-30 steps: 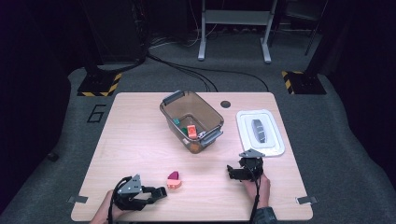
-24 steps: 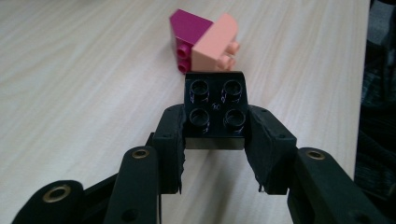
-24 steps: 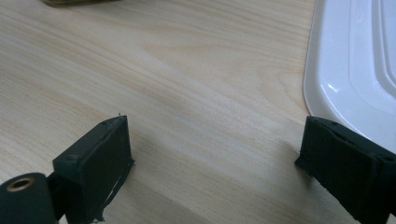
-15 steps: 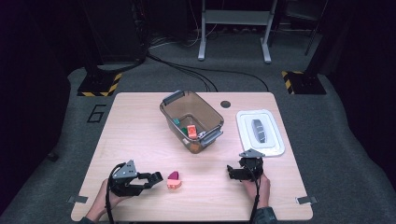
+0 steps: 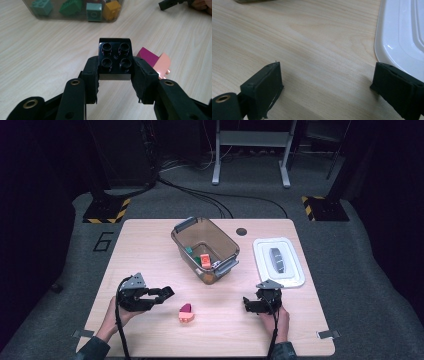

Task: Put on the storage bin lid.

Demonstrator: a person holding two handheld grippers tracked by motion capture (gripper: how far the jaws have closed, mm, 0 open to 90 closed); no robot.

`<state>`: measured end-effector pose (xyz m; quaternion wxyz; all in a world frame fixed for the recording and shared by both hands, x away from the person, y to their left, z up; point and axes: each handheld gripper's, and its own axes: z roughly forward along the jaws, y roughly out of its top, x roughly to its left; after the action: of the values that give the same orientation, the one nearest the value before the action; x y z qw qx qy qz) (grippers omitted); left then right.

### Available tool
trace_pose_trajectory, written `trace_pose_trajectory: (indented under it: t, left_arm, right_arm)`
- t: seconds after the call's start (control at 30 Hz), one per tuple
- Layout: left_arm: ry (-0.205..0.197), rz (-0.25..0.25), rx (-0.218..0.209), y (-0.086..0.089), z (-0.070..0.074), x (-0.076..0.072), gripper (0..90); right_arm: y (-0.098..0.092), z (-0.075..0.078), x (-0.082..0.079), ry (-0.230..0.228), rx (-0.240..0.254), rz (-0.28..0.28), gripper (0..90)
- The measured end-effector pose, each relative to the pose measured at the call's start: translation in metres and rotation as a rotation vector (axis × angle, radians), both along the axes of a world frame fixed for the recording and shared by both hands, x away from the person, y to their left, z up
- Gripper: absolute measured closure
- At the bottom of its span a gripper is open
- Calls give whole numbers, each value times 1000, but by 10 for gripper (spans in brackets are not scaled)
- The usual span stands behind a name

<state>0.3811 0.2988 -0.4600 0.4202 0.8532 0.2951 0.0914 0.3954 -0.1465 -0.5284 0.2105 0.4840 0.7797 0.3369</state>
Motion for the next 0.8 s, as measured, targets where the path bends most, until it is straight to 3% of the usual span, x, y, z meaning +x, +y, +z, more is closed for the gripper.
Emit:
trace_pose_trajectory:
  t: [0.33,0.8]
  left_arm:
    - [2,29,5,-5,12,17,590]
    - [-19,45,-9,-17,51,38,590]
  right_arm:
    - [0,0,0,0,-1,1,78]
    - [0,0,0,1,0,2,77]
